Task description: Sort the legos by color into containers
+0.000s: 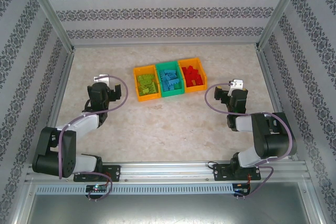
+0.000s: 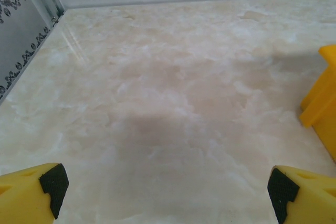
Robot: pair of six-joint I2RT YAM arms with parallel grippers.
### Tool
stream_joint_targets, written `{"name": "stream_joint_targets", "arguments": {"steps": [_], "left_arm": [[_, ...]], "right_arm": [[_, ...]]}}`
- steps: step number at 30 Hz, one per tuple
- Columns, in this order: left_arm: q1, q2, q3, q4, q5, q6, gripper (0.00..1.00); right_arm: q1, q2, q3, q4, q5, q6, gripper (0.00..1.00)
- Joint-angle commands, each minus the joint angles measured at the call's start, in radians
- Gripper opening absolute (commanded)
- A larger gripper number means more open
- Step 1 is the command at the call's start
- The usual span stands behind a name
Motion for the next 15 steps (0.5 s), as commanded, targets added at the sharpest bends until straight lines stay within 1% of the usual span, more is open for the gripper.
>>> {"name": "stream_joint_targets", "arguments": {"steps": [1,4,6,8,10,11,12,13,15], "left_arm": [[0.009,-0.004,-0.118,0.177,0.001,-0.051,0.99],[0.039,0.002,-0.129,0.261,0.039,0.009,0.99],[0.082,0.037,-0.124,0.296,0.092,-0.01,0.99],[0.113,0.121,-0.139,0.378,0.165,-0.02,0.99],[0.114,0.212,-0.154,0.497,0.207,-0.002,0.99],[0.114,0.238,-0.14,0.507,0.245,0.015,0.99],[0.112,0.227,-0.114,0.443,0.258,0.022,0.99],[0.112,0.224,-0.089,0.377,0.246,0.02,0.99],[0.111,0.228,-0.091,0.387,0.24,0.02,0.99]], "right_arm": [[-0.002,-0.007,0.017,0.029,-0.017,-0.011,0.98],[-0.002,-0.007,0.018,0.03,-0.017,-0.014,0.98],[-0.002,-0.008,0.018,0.03,-0.017,-0.012,0.98],[-0.002,-0.007,0.019,0.027,-0.017,-0.015,0.98],[0.001,-0.007,0.021,0.025,-0.015,-0.016,0.98],[0.001,-0.008,0.021,0.025,-0.014,-0.017,0.98],[0.003,-0.007,0.021,0.025,-0.011,-0.02,0.98],[0.005,-0.007,0.021,0.025,-0.01,-0.021,0.98],[0.008,-0.004,0.025,0.019,-0.017,-0.027,0.98]]}}
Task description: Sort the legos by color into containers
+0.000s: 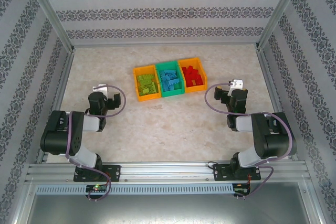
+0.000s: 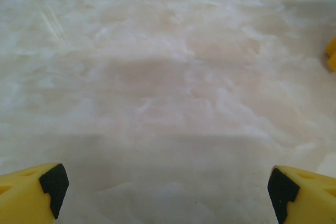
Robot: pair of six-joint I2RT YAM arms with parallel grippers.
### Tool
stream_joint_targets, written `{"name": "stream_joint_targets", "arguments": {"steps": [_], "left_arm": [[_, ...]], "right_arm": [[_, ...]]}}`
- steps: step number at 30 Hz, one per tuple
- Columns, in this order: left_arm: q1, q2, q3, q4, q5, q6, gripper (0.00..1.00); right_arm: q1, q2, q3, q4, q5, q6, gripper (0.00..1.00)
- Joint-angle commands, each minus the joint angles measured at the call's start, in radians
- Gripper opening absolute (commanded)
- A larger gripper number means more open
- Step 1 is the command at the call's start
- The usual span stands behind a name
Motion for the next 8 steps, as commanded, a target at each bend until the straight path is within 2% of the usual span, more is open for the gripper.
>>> {"name": "stream_joint_targets", "arguments": {"steps": [1,8], "left_arm": [[0.001,-0.002,0.035,0.057,0.047,0.017,0.99],[-0.003,-0.002,0.039,0.048,0.046,0.021,0.99]], "right_arm": [[0.011,-0.003,0.028,0.013,-0.011,-0.019,0.98],[0.011,-0.005,0.024,0.017,-0.013,-0.018,0.98]]}}
